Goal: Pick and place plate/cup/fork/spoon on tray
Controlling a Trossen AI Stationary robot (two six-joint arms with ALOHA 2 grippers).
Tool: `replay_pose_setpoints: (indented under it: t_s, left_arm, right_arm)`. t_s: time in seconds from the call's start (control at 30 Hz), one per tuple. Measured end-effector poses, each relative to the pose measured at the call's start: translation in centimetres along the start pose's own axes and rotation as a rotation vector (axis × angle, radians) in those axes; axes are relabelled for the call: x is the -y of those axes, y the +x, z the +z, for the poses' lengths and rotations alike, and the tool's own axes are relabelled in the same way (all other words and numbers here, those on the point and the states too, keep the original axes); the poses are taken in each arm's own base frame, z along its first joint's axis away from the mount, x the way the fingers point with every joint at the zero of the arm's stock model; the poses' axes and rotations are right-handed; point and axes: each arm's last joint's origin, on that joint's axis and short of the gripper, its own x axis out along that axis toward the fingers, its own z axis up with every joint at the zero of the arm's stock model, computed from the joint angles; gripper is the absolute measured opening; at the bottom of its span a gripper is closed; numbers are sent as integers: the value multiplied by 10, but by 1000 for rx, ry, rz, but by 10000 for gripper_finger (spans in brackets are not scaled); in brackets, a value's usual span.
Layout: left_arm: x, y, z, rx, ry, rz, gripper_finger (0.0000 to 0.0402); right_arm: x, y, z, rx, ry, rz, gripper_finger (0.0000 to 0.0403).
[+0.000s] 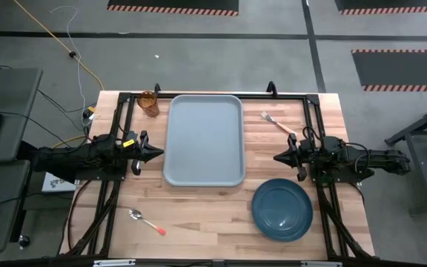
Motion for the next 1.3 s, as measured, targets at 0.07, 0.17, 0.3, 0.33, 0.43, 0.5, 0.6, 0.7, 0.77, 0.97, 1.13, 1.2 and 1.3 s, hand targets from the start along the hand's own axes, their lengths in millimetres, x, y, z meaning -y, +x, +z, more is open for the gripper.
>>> replay_pose_setpoints:
  t_s: [0.07,0.17,0.3,0.33,0.43,0.5,0.6,0.7,0.77,0.97,1.13,1.2,1.3]
  left_arm:
    - [0,0,0,0,0,0,0]
    - [0,0,0,1,0,0,0]
    - [3,-1,10,99,-120,-36,0]
    - [5,-1,13,129,-172,-54,0]
    - [8,-3,22,216,-244,-104,0]
    - [9,-4,25,251,-253,-117,0]
    - [9,-5,31,350,-264,-64,0]
    - [6,-7,47,480,-401,105,3]
    - [8,-5,64,464,-398,214,13]
    - [2,20,126,61,-263,688,85]
    - [-43,45,164,-364,-198,1059,158]
    - [-72,52,172,-486,-274,1116,182]
    - [-116,55,174,-627,-441,1092,208]
  right_arm:
    - [0,0,0,0,0,1,0]
    - [0,0,0,-1,0,1,0]
    - [0,0,0,-1,0,1,0]
    - [0,0,0,0,0,1,0]
    - [0,0,0,0,0,2,0]
    - [0,0,0,-1,0,2,0]
    - [0,0,0,0,0,3,0]
    - [0,0,0,-1,0,5,0]
    - [0,0,0,-1,0,6,0]
    - [0,0,0,-1,0,5,0]
    - [0,0,0,-1,0,5,0]
    - [0,0,0,-1,0,5,0]
    - [0,0,0,-1,0,5,0]
